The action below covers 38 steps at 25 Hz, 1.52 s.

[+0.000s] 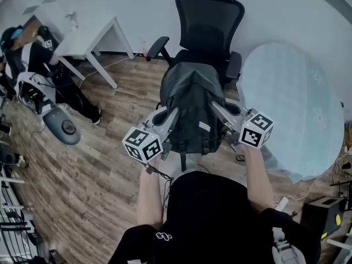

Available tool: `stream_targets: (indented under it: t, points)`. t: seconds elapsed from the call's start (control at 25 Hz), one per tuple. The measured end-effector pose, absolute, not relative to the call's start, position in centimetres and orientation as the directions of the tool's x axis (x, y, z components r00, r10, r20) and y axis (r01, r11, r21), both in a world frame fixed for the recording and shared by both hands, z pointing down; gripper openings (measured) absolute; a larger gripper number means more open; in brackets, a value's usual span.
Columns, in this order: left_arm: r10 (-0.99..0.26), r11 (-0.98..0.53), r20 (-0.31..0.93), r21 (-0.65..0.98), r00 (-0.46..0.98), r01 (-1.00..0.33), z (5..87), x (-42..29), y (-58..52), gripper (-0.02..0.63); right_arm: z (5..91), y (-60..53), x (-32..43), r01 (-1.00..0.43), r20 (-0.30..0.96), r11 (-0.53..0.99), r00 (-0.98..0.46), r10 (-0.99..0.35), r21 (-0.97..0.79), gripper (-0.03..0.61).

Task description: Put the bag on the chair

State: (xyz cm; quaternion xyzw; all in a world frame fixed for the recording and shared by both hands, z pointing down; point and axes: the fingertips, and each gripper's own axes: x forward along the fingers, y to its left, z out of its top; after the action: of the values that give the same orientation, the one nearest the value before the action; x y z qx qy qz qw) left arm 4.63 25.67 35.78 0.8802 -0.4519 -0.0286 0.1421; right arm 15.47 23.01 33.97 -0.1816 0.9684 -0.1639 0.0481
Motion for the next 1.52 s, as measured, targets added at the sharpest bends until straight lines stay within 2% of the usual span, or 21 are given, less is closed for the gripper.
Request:
stream_targets:
  t: [0.56,0.84,1.24,1.52]
  points:
    - [-0.698,-0.589,0.167,0.419,0.697,-0.691,42.3,-5.8,4.4,0.014,40.2,2.7,5.0,-0.416,0.030,0.781,-0.890,-0.456,-0.466,0.020]
    - [-0.640,-0.588,0.213,0.484,0.739,-0.648,45.6,-9.8,-3.9,0.013,43.3,-5.4,1.0,-0.480,0.106,0.719,-0.860,-0.499,-0.503,0.020]
    - [-0.569,-0.528,0.302,0.578,0.765,-0.622,51.2,-11.4,-11.1,0.012,48.6,-12.5,-0.6,-0.540,0.205,0.604,-0.820,-0.535,-0.586,0.020]
    - [-0.555,-0.438,0.377,0.626,0.742,-0.645,59.9,-10.7,-19.4,0.012,57.0,-20.9,0.2,-0.540,0.269,0.554,-0.825,-0.496,-0.634,0.020]
